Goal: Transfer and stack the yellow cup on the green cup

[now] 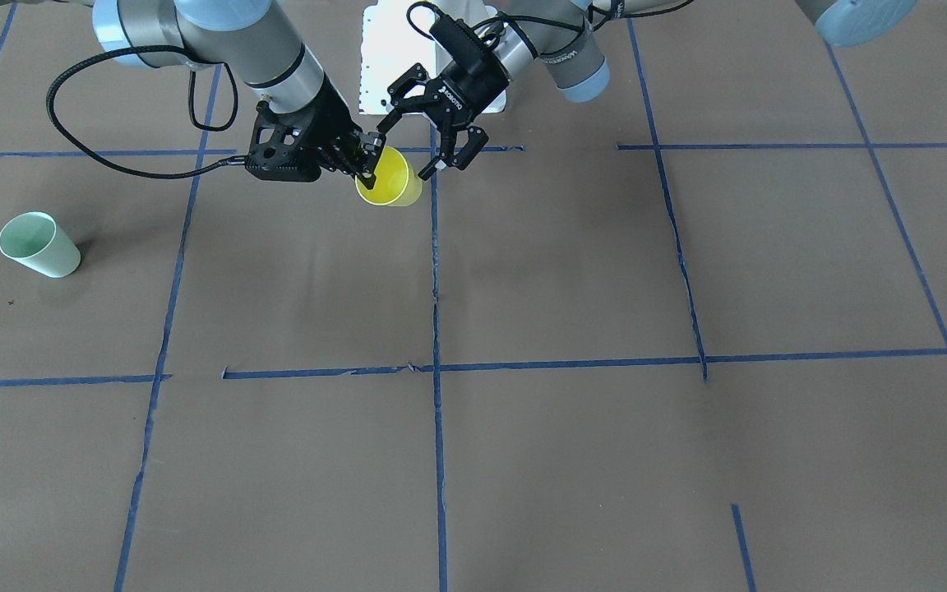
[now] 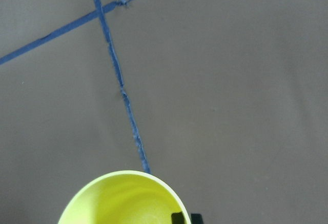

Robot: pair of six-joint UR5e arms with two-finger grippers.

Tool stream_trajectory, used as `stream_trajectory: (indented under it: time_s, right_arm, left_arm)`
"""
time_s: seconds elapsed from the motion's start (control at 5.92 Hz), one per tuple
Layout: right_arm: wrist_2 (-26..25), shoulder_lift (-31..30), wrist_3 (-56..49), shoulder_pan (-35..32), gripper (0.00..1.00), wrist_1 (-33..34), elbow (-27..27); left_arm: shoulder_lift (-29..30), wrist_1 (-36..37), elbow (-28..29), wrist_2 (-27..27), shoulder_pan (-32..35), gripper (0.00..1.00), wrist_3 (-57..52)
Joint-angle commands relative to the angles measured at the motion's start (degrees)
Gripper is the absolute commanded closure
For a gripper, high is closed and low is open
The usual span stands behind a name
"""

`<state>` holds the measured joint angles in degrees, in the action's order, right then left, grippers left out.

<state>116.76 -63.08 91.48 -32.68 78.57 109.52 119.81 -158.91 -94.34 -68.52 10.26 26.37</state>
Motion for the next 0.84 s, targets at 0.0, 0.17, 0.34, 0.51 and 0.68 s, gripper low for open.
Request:
stream_trajectory:
  time_s: [0.0,0.17,0.34,0.51,0.68]
  right_arm:
    - [-0.2,-1.0,-0.9,-6.0,1.00,-0.3,-4.3]
    - [0.0,-3.1,-2.6,-9.7,1.00,-0.3,-4.8]
    - [0.0,-6.6,-2.8,-13.0,1.00,-0.4,-3.8]
    - [-0.1,-13.6,-3.1,-14.5,1.00,-0.6,1.1]
    - [-0.1,-19.3,-4.5,-16.7,1.00,-0.6,5.2]
  left_arm:
    - [-0.1,0.1,0.0,0.2,-0.2,0.00,0.0]
    - [0.0,0.1,0.0,0.2,-0.3,0.00,0.1]
    - [0.1,0.2,0.1,0.1,-0.9,0.00,0.7]
    - [0.6,0.7,0.1,0.1,-1.7,0.00,4.2]
    - [1.8,1.8,0.3,0.0,-2.2,0.00,7.9]
